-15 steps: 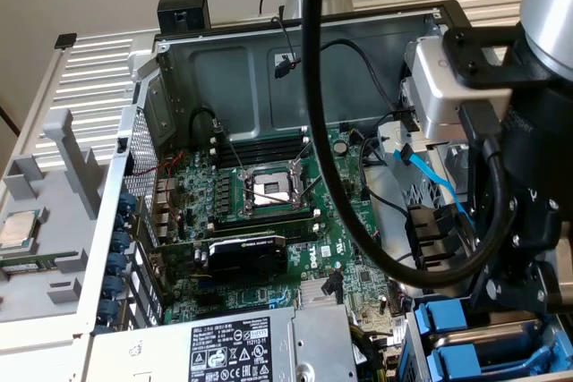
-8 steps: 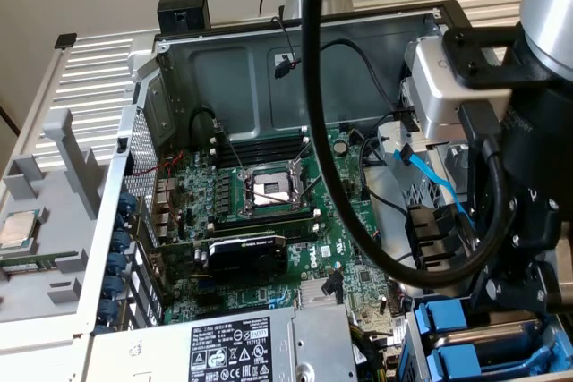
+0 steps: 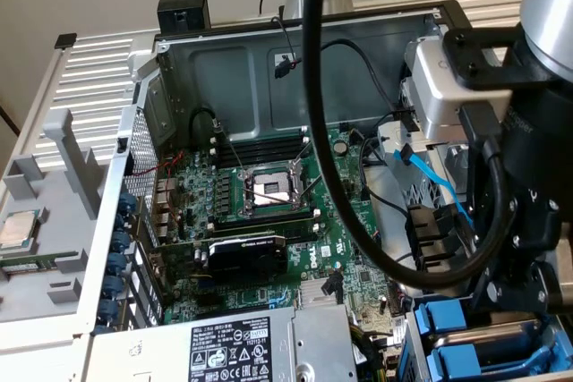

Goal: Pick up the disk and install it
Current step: 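Insert the second disk wire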

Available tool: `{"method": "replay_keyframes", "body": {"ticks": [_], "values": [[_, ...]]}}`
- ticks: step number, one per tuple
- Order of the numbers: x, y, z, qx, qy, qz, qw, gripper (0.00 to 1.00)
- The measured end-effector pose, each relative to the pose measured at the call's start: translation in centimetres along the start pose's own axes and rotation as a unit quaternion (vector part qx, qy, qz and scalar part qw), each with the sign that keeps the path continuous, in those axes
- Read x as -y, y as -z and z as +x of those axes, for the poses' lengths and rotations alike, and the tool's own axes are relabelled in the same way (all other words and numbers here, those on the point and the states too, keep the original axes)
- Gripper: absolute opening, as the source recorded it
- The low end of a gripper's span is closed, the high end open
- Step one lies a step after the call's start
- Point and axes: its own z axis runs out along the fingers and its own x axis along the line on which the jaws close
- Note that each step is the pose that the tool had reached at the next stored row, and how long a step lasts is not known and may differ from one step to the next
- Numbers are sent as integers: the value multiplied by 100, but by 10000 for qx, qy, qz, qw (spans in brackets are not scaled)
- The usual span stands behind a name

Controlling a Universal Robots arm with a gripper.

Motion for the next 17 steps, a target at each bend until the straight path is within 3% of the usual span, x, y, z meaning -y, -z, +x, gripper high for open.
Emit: {"method": "replay_keyframes", "body": {"ticks": [1,17], "values": [[0,3,0,-1,0,-1,10000,25],[4,256,-3,-4,-1,6,10000,25]]}}
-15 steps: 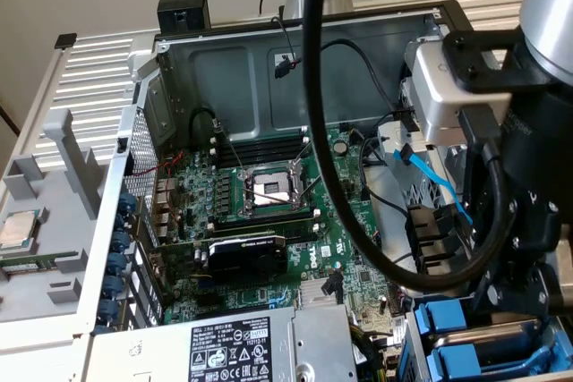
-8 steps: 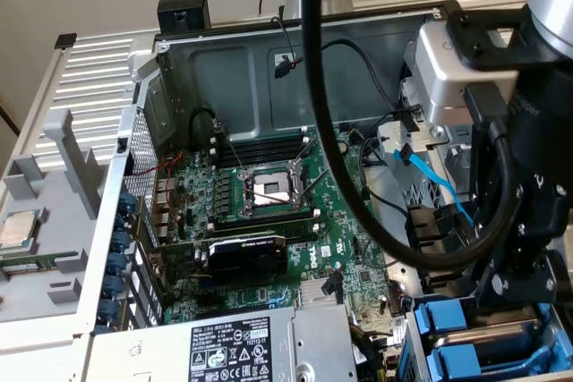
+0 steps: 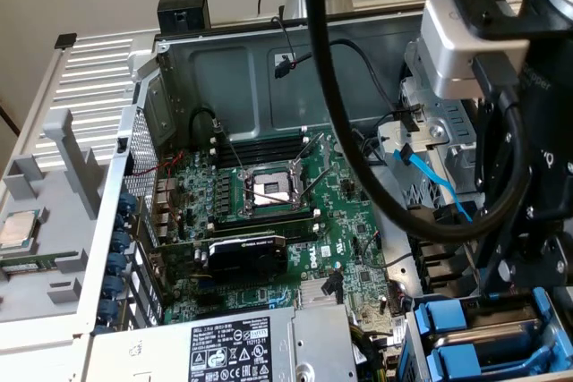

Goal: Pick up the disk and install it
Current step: 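Insert the second disk wire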

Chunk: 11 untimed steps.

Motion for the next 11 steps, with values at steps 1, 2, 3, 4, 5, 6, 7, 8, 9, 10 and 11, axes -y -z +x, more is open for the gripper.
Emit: {"method": "replay_keyframes", "body": {"ticks": [1,2,3,4,5,6,7,8,9,10,11], "values": [[3,10,0,0,0,0,10000,25],[5,19,-1,0,0,0,10000,25],[9,27,-1,0,0,0,10000,25],[12,34,-1,0,0,0,10000,25],[15,40,-1,0,0,0,10000,25],[16,42,-1,0,-1,0,10000,25],[16,43,-1,0,-1,0,10000,25],[17,44,-1,0,0,0,10000,25],[17,43,-1,0,0,0,10000,25],[18,44,-1,0,0,0,10000,25],[17,44,-1,0,0,0,10000,25]]}}
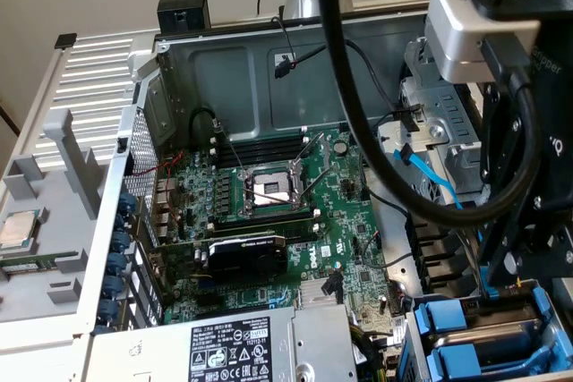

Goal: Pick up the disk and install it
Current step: 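Insert the second disk wire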

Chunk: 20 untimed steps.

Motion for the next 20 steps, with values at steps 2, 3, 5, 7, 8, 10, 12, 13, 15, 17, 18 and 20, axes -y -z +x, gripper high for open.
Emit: {"method": "replay_keyframes", "body": {"ticks": [2,3,5,7,8,10,12,13,15,17,18,20], "values": [[0,0,0,0,0,0,10000,25],[0,0,0,0,0,0,10000,25],[0,0,0,0,0,0,10000,25],[0,0,0,0,0,0,10000,25],[0,0,0,0,1,0,10000,23],[0,0,0,0,3,0,10000,16],[12,1,-1,-1,33,1,10000,11],[16,2,-1,-4,85,2,10000,11],[17,2,0,-10,255,5,9997,11],[19,0,-1,-14,439,9,9990,11],[19,0,-1,-18,528,10,9986,11],[20,1,-1,-25,705,14,9975,11]]}}
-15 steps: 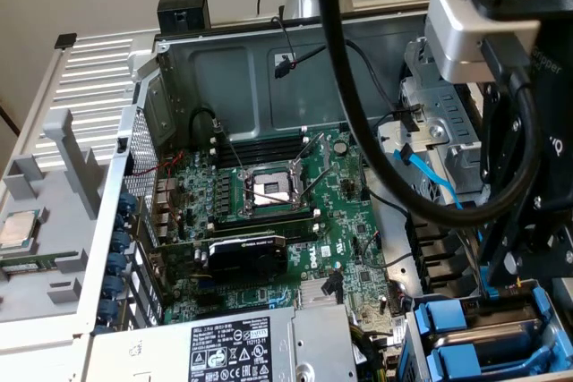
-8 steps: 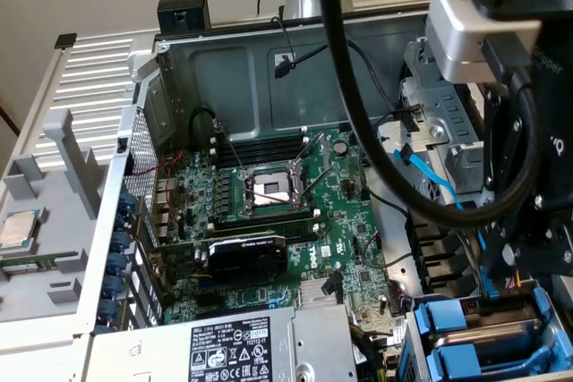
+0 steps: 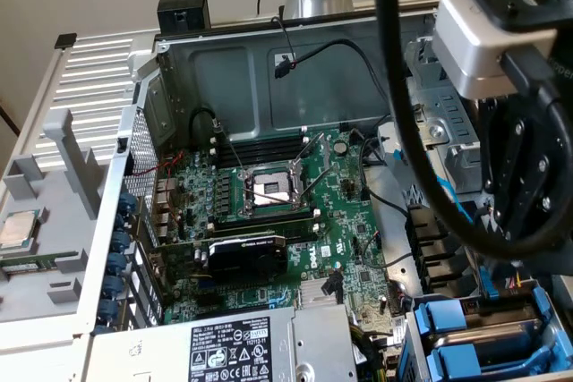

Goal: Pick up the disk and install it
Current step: 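Insert the second disk wire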

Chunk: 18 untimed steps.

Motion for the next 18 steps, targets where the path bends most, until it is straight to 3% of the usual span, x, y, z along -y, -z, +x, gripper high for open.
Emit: {"method": "replay_keyframes", "body": {"ticks": [8,15,18], "values": [[2,0,0,-22,628,11,9980,11],[10,1,-37,-28,765,7,9971,11],[9,0,-39,-35,983,11,9951,11]]}}
